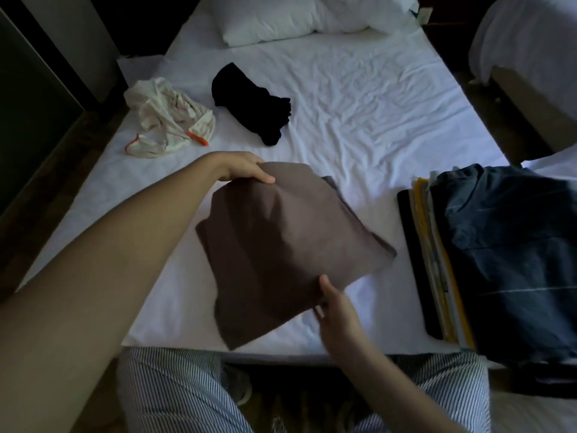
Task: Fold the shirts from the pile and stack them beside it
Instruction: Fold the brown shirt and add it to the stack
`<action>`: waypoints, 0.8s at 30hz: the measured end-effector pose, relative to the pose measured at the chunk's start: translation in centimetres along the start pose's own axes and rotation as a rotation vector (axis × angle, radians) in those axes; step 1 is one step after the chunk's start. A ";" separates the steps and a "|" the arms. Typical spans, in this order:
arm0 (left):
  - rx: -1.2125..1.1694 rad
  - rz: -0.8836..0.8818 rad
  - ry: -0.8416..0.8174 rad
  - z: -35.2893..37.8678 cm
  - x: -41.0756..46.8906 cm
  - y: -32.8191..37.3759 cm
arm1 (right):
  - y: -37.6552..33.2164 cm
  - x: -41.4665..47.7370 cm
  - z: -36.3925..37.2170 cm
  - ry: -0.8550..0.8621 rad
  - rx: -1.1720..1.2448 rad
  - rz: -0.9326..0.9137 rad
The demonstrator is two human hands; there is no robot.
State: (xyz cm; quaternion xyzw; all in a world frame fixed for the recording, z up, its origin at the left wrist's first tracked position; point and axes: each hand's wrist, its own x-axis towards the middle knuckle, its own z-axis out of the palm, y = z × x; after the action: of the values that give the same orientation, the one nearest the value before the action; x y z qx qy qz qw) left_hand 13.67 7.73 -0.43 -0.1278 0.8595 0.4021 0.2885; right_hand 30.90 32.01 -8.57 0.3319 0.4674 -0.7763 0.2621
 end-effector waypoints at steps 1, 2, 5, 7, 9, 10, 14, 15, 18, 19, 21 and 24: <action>-0.099 0.028 0.027 -0.5 -0.9 0.0 | -1.7 0.3 -0.2 -0.015 -0.022 -0.093; -0.201 0.056 0.049 -1.0 -1.7 -0.1 | -3.7 0.6 -0.3 -0.018 -0.056 -0.182; -0.429 0.097 0.125 -1.8 -3.6 -0.7 | -10.3 1.8 0.3 -0.027 -0.172 -0.349; -0.529 0.133 0.201 -2.3 -4.4 -0.3 | -14.4 2.1 1.9 -0.078 -0.231 -0.395; -0.656 0.222 0.294 -3.0 -5.3 0.9 | -17.8 2.2 3.6 -0.130 -0.305 -0.492; -0.725 0.283 0.333 -3.4 -5.9 1.6 | -19.2 2.0 4.2 -0.164 -0.340 -0.568; -0.773 0.487 0.433 -3.4 -9.0 1.7 | -21.2 0.9 4.1 -0.293 -0.438 -0.804; -0.746 0.507 0.444 -2.5 -9.7 1.0 | -20.7 0.9 3.5 -0.311 -0.448 -0.822; -0.722 0.436 0.458 2.6 -11.0 -3.4 | -16.3 2.4 -0.4 -0.319 -0.536 -0.762; -0.714 0.361 0.449 5.0 -11.2 -5.7 | -14.1 2.9 -2.2 -0.293 -0.606 -0.715; -0.679 0.183 0.373 10.2 -12.0 -10.8 | -8.8 3.7 -6.4 -0.262 -0.736 -0.591; -0.664 0.007 0.249 17.9 -13.9 -16.7 | -2.0 4.0 -11.3 -0.250 -0.892 -0.433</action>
State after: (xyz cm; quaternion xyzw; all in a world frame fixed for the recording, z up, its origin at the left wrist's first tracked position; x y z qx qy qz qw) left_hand 39.42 10.46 -11.55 -0.2599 0.7108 0.6419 0.1231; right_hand 29.96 42.68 -14.33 -0.0120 0.7766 -0.5713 0.2654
